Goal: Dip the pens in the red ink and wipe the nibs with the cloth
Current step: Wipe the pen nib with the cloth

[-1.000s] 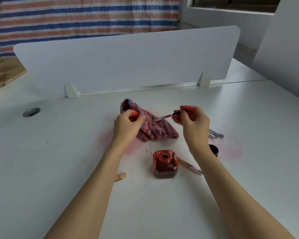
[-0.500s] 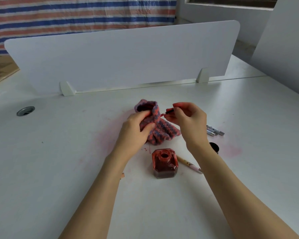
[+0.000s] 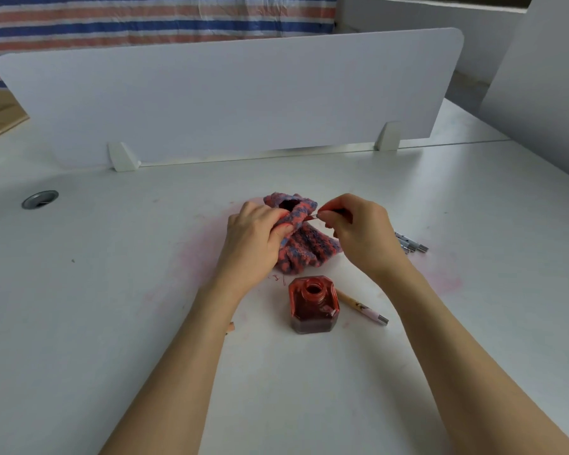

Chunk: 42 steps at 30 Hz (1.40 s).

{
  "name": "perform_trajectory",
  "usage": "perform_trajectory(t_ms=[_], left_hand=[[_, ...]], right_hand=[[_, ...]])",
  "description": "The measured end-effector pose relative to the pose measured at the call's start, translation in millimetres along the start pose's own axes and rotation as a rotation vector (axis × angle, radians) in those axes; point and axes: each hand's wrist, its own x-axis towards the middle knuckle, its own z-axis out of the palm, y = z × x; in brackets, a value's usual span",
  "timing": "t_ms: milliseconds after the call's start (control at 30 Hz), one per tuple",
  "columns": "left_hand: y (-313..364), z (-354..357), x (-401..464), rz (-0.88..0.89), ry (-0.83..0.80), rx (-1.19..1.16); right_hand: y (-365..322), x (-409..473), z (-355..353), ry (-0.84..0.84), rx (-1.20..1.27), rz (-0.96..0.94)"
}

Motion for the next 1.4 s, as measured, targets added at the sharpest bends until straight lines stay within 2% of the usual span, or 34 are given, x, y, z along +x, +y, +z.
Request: perform_trajectory(t_ms=[200, 300, 433, 633, 800, 1033, 1400], left_hand=[[-1, -2, 0, 0.014, 0.018, 0.002], [-2, -3, 0, 0.024, 0.007, 0.01], [0, -4, 0, 0.036, -0.009, 0.023], [1, -5, 1, 0.076, -0.034, 0.05], [3, -8, 1, 0.067, -0.05, 0.047], [2, -11, 1, 0.023, -0.011, -0.016], [-1, -14, 0, -0.007, -0.032, -0.085]], right_hand=[[0, 2, -5, -0.038, -0.06, 0.024], [0, 0, -7, -0.105, -0.089, -0.035], [0, -3, -4, -0.077, -0.204, -0.114], [2, -1, -9, -0.078, -0.336, -0.038], [4, 1, -14, -0.134, -0.294, 0.034], [2, 1, -14, -0.192, -0.213, -0.006], [5, 1, -14, -0.13, -0.139, -0.061]])
